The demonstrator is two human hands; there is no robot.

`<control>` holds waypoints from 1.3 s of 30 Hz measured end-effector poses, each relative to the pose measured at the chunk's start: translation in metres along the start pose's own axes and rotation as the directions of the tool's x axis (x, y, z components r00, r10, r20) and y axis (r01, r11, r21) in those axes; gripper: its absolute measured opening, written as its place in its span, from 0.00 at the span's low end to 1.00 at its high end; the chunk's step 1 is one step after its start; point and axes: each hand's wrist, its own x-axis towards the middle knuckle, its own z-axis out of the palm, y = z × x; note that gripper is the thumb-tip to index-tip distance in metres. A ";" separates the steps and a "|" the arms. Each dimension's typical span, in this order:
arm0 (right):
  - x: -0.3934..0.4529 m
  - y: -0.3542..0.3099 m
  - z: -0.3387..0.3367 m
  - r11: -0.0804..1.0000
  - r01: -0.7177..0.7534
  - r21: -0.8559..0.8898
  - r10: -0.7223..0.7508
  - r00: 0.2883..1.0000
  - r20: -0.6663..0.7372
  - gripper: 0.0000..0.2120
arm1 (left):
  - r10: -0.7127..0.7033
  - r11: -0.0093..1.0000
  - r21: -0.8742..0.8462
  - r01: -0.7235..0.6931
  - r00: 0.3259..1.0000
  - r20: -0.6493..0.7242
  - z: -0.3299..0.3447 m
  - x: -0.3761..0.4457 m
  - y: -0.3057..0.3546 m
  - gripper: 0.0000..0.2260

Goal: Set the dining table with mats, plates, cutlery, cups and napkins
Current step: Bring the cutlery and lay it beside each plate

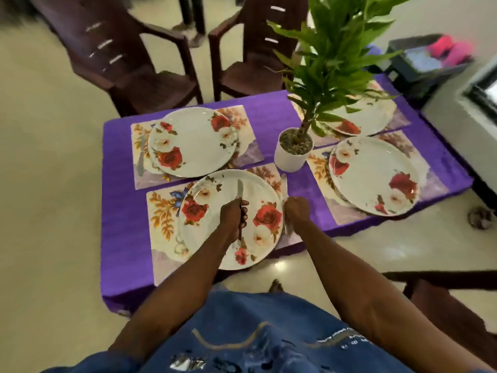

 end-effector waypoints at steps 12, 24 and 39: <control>0.009 0.015 -0.005 0.997 0.076 -0.030 -0.069 0.980 0.185 0.05 | -0.038 0.999 -0.014 0.036 0.987 -0.155 0.021 -0.027 -0.041 0.13; -0.004 0.007 0.022 0.922 0.284 -0.263 -0.249 0.955 0.160 0.08 | -0.022 1.000 -0.010 0.020 0.967 -0.255 0.005 -0.022 -0.054 0.15; 0.011 0.003 0.010 0.833 0.359 -0.421 -0.342 0.932 0.119 0.08 | 0.028 0.999 0.038 -0.019 0.971 -0.238 -0.008 -0.026 -0.036 0.13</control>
